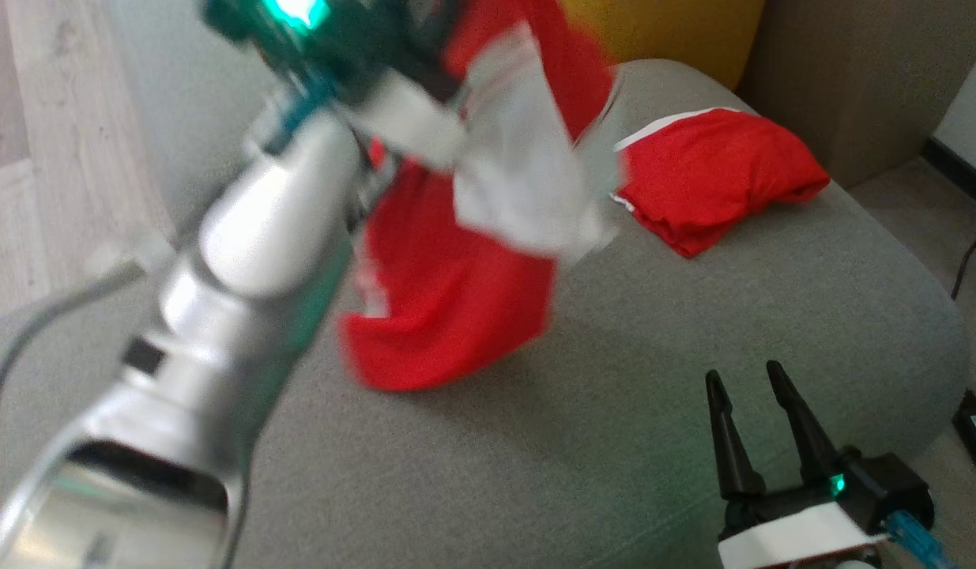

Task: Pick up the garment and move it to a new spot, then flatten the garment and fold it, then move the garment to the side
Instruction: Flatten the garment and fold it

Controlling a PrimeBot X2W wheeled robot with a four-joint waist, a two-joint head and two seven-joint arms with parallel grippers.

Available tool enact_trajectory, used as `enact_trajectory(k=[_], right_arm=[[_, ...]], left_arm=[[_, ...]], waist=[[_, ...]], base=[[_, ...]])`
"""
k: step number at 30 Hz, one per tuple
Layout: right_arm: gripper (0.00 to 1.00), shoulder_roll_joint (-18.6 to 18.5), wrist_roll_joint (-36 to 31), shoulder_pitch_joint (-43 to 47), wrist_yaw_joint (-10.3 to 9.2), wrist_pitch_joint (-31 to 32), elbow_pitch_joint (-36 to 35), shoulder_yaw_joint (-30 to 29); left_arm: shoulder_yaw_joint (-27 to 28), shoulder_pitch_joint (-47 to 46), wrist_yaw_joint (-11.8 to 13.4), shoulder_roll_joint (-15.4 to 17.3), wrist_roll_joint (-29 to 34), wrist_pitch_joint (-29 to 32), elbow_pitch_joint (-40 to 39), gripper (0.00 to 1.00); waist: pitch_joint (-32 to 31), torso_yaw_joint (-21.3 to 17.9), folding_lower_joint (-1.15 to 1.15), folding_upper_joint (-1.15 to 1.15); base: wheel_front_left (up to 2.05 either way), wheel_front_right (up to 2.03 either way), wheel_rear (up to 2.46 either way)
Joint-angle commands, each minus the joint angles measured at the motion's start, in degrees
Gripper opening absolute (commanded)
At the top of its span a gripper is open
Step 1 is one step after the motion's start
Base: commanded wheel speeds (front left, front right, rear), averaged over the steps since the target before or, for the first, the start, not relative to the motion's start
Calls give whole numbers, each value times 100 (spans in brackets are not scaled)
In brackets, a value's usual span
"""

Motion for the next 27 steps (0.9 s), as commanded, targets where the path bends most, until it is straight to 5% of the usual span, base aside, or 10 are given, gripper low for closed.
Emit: enact_trajectory(k=[1,7,18,25,27], right_arm=[[100,-13,11,-186,37,-37,-200,145],[100,-12,-28,-137,37,-37,-321,35],[100,-12,-76,94,37,-37,-443,-350],[100,-12,-131,-105,37,-37,-494,-382],[100,-12,-147,-169,37,-37,-476,-343]], left_arm=[[294,-343,56,178,-50,-41,-98,0],[814,-112,468,659,-209,-65,327,0],[1490,3470,998,1162,-964,-137,445,0],[1790,4277,1190,1303,-813,-156,-155,0],[1779,4223,1216,1309,-686,-156,-279,100]], waist=[[-54,-5,0,0],[-90,271,0,0],[391,1087,0,0],[750,1508,0,0],[792,1566,0,0]], base=[[0,0,0],[0,0,0],[0,0,0],[0,0,0],[0,0,0]])
